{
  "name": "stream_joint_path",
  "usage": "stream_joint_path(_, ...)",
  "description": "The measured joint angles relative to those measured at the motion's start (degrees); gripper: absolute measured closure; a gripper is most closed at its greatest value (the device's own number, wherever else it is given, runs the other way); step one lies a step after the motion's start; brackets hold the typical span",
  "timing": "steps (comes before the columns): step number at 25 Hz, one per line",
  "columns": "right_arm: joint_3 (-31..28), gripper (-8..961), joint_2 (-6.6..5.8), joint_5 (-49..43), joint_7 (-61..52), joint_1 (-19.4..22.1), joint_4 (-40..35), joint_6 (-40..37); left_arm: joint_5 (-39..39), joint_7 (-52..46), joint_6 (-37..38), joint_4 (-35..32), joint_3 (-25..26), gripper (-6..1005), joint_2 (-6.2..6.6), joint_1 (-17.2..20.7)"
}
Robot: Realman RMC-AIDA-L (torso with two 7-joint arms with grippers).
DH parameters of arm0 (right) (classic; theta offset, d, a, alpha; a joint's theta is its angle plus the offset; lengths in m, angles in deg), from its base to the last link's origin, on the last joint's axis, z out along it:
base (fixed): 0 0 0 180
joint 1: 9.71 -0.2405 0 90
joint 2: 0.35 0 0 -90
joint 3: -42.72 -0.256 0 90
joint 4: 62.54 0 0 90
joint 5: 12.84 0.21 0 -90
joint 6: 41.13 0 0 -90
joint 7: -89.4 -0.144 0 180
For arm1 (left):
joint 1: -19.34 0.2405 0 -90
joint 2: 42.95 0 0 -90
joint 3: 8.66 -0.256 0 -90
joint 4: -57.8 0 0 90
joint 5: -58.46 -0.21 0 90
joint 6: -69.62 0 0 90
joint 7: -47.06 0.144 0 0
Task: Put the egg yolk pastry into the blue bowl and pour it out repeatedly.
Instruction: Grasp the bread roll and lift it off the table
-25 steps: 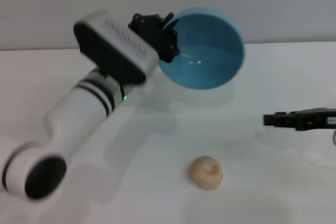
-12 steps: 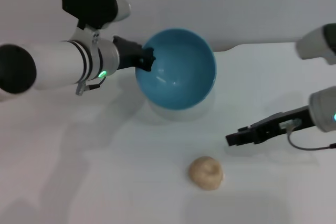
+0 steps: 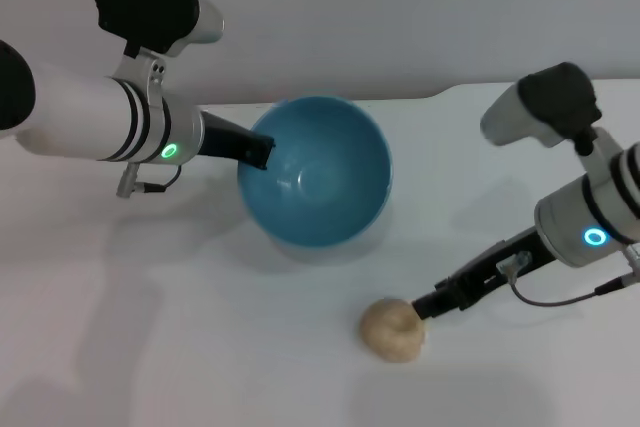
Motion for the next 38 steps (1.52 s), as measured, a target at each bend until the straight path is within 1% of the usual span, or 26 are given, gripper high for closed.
stream_joint_path(4,2.81,637,0.09,-3.39,-2.69,-0.89,0.09,-0.68,-2.08,-1.76,-1.19,0.00,0.02,998,0.01,-0.18)
stream_joint_path(7,3.58,640,0.25,-3.68,-3.00,-1.32,0.60,-1.62,-2.24,-1.80,-1.41,-0.03,-0.03,998,0.01,-0.21)
stream_joint_path(12,4.34,645,0.51,-3.19,-3.02,-2.27,2.28,-3.51,-2.27,-1.82,-1.62,-0.13,-0.41,998,-0.09,-0.57)
stream_joint_path(16,6.69,649,0.55,-1.00,-3.03,-3.27,4.10,-5.46,-2.27,-1.84,-1.73,-0.13,-0.46,998,-0.15,-0.65)
stream_joint_path(25,10.60,659,0.66,0.58,-3.22,-6.00,9.18,-9.12,-2.25,-1.88,-1.92,-0.15,-0.46,998,-0.17,-0.67)
stream_joint_path(27,10.72,661,0.65,0.64,-3.29,-6.00,10.11,-10.42,-2.21,-1.89,-1.95,-0.35,-0.50,998,-0.17,-0.62)
stream_joint_path(35,11.08,669,0.62,0.45,-3.12,-5.92,10.47,-11.45,-2.19,-1.89,-1.96,-0.75,-0.51,999,-0.17,-0.37)
stream_joint_path(38,12.47,718,0.60,0.40,-2.95,-5.85,10.32,-11.88,-2.20,-1.89,-1.95,-0.75,-0.51,1000,-0.17,-0.35)
